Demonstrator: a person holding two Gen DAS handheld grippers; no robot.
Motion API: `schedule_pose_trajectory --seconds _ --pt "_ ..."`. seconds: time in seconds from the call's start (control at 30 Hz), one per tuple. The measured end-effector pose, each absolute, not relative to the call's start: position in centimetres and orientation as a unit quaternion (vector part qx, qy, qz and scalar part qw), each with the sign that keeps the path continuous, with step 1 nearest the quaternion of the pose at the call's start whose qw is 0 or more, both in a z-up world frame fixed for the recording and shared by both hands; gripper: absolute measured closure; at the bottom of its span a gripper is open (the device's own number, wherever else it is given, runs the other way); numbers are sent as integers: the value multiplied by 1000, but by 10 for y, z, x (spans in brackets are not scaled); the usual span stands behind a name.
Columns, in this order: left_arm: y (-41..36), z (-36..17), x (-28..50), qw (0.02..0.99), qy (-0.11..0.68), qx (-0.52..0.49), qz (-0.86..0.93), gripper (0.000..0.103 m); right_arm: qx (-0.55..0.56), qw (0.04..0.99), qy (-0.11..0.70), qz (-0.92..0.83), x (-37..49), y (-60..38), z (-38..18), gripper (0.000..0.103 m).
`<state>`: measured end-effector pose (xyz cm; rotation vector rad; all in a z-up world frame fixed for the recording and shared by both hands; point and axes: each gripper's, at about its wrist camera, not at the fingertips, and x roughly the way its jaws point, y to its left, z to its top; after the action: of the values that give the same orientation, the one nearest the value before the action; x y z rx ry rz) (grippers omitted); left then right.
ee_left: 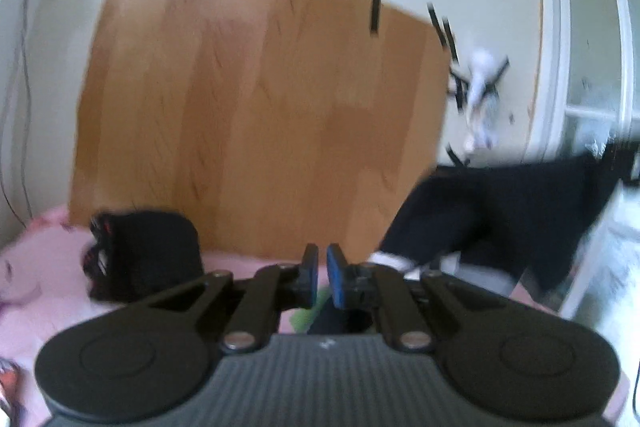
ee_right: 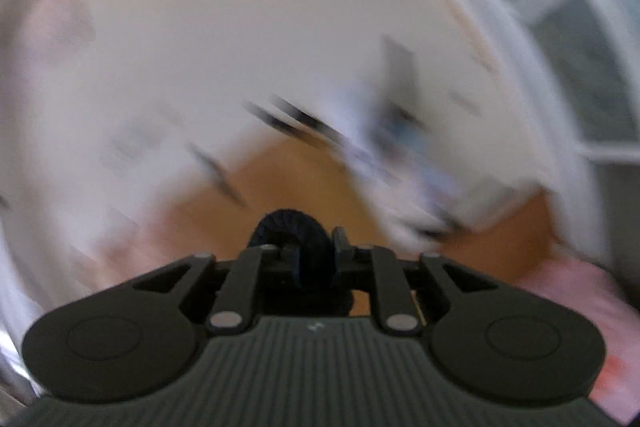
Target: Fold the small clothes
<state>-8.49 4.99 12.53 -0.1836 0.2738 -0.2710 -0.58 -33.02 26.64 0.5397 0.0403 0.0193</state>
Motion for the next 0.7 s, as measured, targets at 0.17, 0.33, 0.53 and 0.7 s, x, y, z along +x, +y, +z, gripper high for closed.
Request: schedule_pose_trajectory --seconds 0.17,0.33,0.53,0.7 --pt "20 86 -62 954 231 -89 -168 96 93 957 204 -185 11 -363 123 49" --pt "-21 68 -59 937 274 -63 -210 82 58 968 228 -81 10 -340 106 49" --pt "-65 59 -72 936 263 -16 -234 45 -47 970 217 103 40 -234 134 40" --pt "-88 34 -57 930 297 8 -215 78 -187 927 254 202 71 -141 114 40"
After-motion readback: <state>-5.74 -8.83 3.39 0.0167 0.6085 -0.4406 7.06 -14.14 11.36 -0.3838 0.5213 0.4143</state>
